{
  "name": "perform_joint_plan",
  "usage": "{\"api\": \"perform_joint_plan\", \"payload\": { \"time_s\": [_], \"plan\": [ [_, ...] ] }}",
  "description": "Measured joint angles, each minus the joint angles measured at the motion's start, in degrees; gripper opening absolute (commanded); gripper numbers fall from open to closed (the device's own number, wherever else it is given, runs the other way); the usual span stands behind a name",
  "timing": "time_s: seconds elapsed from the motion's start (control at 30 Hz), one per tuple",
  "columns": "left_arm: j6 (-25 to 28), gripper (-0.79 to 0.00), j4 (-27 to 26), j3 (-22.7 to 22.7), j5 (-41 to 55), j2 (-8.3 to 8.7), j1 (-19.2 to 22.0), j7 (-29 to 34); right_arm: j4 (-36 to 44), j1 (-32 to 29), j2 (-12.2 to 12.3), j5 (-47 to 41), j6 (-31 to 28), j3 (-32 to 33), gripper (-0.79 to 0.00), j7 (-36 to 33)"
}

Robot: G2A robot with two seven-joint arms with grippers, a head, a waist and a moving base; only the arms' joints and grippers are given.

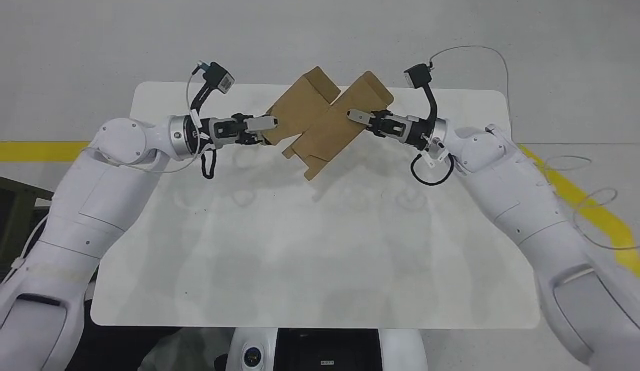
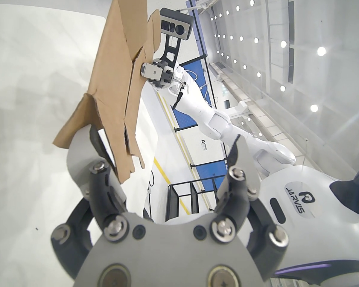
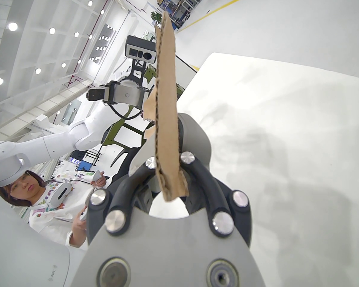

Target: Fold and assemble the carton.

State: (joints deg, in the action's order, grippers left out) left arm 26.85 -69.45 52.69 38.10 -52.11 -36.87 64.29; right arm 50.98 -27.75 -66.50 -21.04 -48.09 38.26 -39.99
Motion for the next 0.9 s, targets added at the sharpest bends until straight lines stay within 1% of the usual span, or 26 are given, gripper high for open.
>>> {"api": "perform_joint_plan", "payload": {
  "time_s": [0.23, 0.4, 0.43, 0.53, 0.63, 0.73, 0.8, 0.83, 0.87, 0.9],
  "plan": [
    [-0.99, -0.394, 0.99, 0.33, -1.32, -0.49, -0.37, -0.23, -0.34, -0.32, -0.52, 0.43, -0.07, 1.06, -0.785, -0.56],
    [-1.68, -0.443, 1.58, 0.46, -2.13, -0.85, -0.47, -0.49, -0.52, -0.54, -0.83, 0.49, -0.08, 1.74, -0.785, -1.14],
    [-1.81, -0.477, 1.79, 0.55, -2.3, -0.94, -0.44, -0.5, -0.58, -0.57, -0.9, 0.6, -0.1, 1.92, -0.785, -1.23],
    [-2.08, -0.536, 2.26, 0.78, -2.6, -1.12, -0.46, -0.5, -0.66, -0.67, -1.07, 0.81, -0.21, 2.35, -0.785, -1.45],
    [-2.31, -0.634, 2.7, 1.03, -2.82, -1.3, -0.52, -0.45, -0.54, -0.74, -1.26, 1.06, -0.25, 2.73, -0.785, -1.69],
    [-2.48, -0.683, 3.07, 1.3, -2.93, -1.47, -0.55, -0.36, -0.48, -0.78, -1.44, 1.43, -0.23, 3.06, -0.785, -1.99],
    [-2.59, -0.696, 3.31, 1.46, -2.97, -1.58, -0.56, -0.28, -0.48, -0.84, -1.54, 1.55, -0.23, 3.26, -0.785, -2.13],
    [-2.68, -0.717, 3.46, 1.55, -2.98, -1.65, -0.58, -0.24, -0.49, -0.89, -1.62, 1.6, -0.22, 3.39, -0.785, -2.24],
    [-2.76, -0.763, 3.56, 1.61, -3.0, -1.71, -0.59, -0.2, -0.51, -0.93, -1.67, 1.61, -0.19, 3.48, -0.785, -2.33],
    [-2.84, -0.785, 3.64, 1.67, -2.98, -1.76, -0.62, -0.14, -0.51, -0.96, -1.73, 1.61, -0.13, 3.58, -0.785, -2.42]
  ]
}}
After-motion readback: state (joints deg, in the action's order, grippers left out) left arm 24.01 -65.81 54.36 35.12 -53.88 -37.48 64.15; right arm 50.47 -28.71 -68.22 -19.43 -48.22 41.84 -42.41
